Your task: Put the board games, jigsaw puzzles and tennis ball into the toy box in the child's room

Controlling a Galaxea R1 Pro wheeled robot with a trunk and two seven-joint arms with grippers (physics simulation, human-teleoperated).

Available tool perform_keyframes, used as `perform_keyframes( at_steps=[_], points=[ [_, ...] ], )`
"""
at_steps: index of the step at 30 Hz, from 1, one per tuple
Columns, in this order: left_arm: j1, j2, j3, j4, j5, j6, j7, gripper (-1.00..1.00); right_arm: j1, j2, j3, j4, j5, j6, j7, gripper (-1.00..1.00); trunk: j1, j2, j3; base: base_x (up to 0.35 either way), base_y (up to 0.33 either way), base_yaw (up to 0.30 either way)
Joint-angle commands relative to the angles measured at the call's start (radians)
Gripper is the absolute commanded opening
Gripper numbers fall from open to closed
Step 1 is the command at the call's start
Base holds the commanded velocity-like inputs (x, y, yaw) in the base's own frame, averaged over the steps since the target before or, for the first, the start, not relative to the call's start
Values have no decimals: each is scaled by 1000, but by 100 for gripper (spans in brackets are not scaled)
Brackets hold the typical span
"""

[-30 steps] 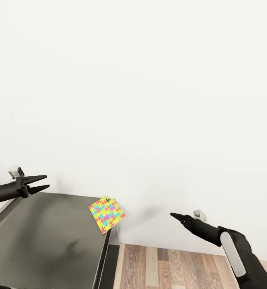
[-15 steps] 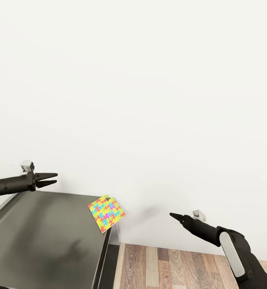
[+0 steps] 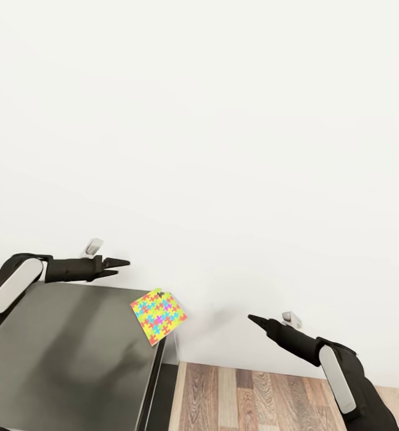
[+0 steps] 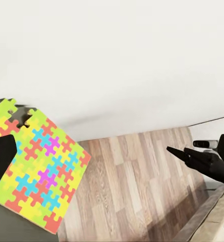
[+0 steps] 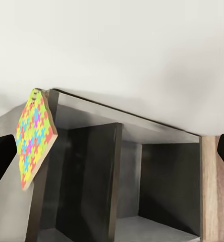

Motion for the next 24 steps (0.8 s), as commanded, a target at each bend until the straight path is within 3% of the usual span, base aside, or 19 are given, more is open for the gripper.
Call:
perform_keyframes(
  at_steps=[1,14,18,21,24],
  points=[
    [-4,-3,-4,1,-5,1,-2,100,-1,2,-2,0,-2,9,2,100,4,-8,-4,0,0,0],
    [8,-2,-9,12,7,7,4,100,-6,5,-12,4,-11,12,-1,100,54,-99,-45,0,0,0],
    [18,0,-3,12,9,8,-1,100,-6,7,-13,6,-12,12,0,100,54,-99,-45,0,0,0],
    [21,14,1,9,37,9,-3,100,-6,7,-14,8,-12,11,0,100,54,-99,-45,0,0,0],
    [22,21,-2,7,98,10,-3,100,-6,8,-15,14,-13,8,0,100,54,-99,-45,0,0,0]
  ],
)
